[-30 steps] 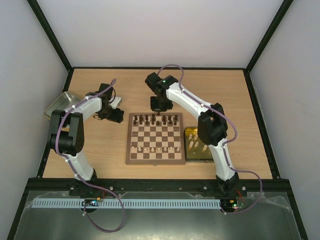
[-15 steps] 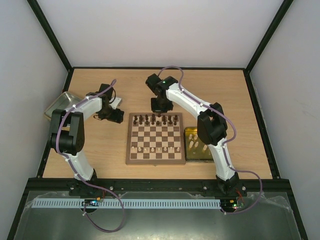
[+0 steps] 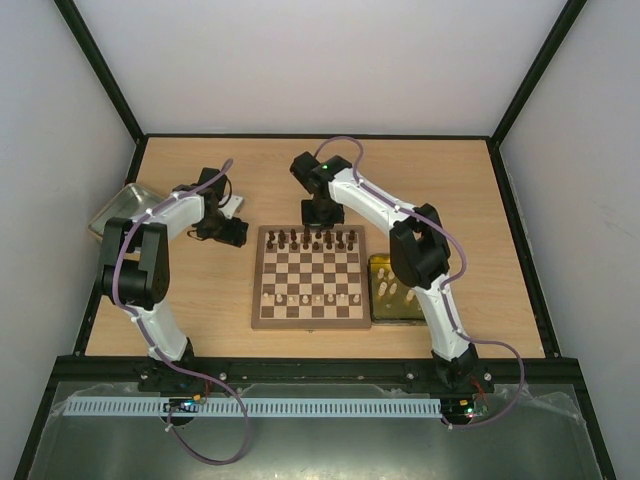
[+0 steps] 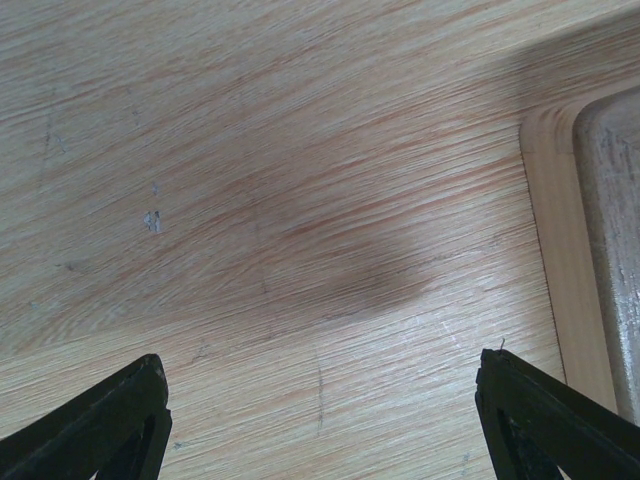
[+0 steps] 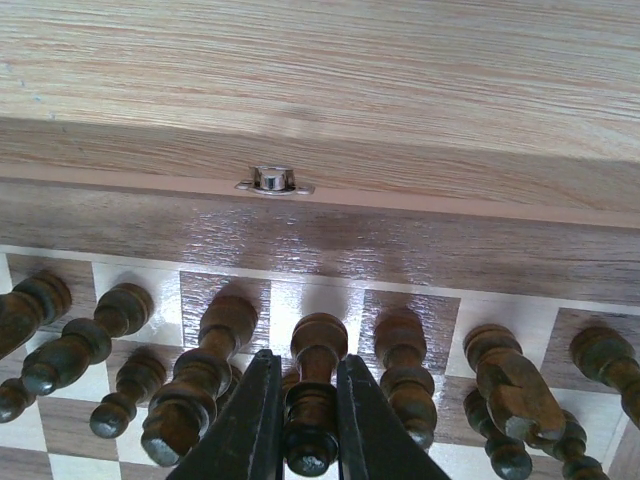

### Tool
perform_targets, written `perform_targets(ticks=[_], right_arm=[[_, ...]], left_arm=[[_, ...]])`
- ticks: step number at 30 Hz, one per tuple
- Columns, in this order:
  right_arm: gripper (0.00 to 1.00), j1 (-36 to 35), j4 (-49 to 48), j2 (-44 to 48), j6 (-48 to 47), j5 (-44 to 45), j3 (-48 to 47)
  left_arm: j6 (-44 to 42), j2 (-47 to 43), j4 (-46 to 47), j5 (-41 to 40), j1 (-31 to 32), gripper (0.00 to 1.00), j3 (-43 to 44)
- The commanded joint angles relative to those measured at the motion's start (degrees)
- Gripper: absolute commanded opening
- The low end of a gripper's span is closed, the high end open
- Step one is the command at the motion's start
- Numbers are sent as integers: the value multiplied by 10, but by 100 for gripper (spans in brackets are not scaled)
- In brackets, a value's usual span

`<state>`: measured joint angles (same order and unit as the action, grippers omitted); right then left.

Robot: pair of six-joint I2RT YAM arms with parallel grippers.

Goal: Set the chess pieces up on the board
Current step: Place the chess piece on the chessboard.

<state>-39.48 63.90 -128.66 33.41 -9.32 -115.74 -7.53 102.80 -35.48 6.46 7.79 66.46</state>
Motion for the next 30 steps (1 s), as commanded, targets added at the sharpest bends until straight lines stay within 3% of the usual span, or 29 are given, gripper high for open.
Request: perform_targets(ticks=[1, 6, 20, 30], right_arm=[[4, -4, 2, -11, -9, 2, 3], [4, -3, 1, -13, -9, -1, 2], [17, -3, 2, -10, -10, -5, 2], [17, -4, 0, -5, -5, -6, 3]], left_arm=[[-5, 7, -7, 5, -4, 84, 9], [-5, 7, -8, 6, -6, 84, 9], [-5, 9, -8, 7, -7, 84, 10], [-5, 5, -8, 7, -7, 84, 8]])
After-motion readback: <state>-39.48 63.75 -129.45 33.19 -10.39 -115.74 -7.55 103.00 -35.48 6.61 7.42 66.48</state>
